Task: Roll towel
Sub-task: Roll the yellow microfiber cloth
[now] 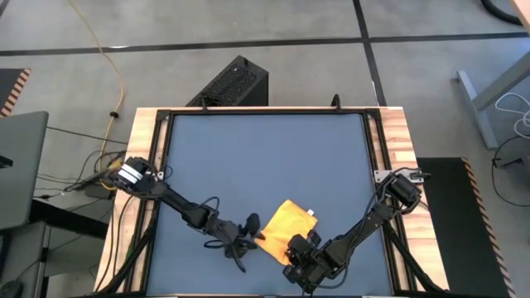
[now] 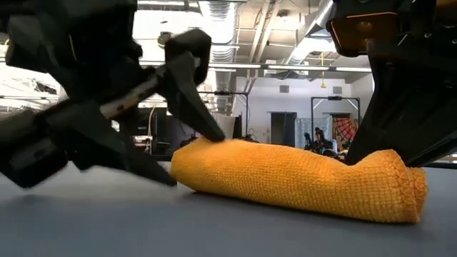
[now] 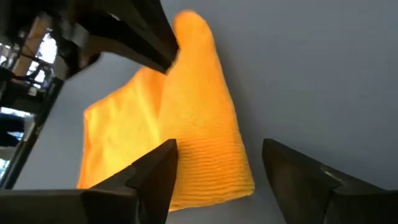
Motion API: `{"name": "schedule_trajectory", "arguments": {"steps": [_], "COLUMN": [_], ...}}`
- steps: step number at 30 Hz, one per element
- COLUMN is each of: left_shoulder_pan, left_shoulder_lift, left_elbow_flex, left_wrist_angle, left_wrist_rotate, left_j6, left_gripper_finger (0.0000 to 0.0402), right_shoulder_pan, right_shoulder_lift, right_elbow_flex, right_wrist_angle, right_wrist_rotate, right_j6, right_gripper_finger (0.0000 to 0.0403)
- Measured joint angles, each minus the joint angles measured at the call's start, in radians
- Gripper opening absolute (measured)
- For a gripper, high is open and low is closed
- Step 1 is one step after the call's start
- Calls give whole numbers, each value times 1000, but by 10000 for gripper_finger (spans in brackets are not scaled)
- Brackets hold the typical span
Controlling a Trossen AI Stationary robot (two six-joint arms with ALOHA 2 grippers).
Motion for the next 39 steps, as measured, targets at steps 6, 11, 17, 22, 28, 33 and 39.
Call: {"name": "schedule_trajectory", "arguments": {"steps": [6,11,17,22,28,33,39], "left_shoulder_pan": [25,51,81,87,87,87,87], "left_shoulder_lift": [48,48,48,49,50,50,50], "left_elbow_flex": [28,38,39,51,154,248,326], "left_wrist_angle": [-3,-8,-35,-71,-307,-478,-657], "left_wrist_rotate": [10,33,29,56,74,99,202], "left_j6": [-17,-59,-120,-184,-254,-258,-265], "left_gripper_finger": [229,215,128,22,11,4,2], "right_shoulder_pan": [-5,-5,-5,-6,-5,-5,-5], "right_shoulder_lift": [0,0,0,-11,-28,-35,-40], "right_elbow_flex": [0,0,0,1,1,1,1], "right_wrist_angle": [3,2,14,22,16,16,-9], "right_wrist_rotate": [-4,-11,-28,-72,-69,-73,-81], "right_j6": [5,5,6,6,-2,-2,-31], "right_gripper_finger": [87,87,87,87,87,87,87]}}
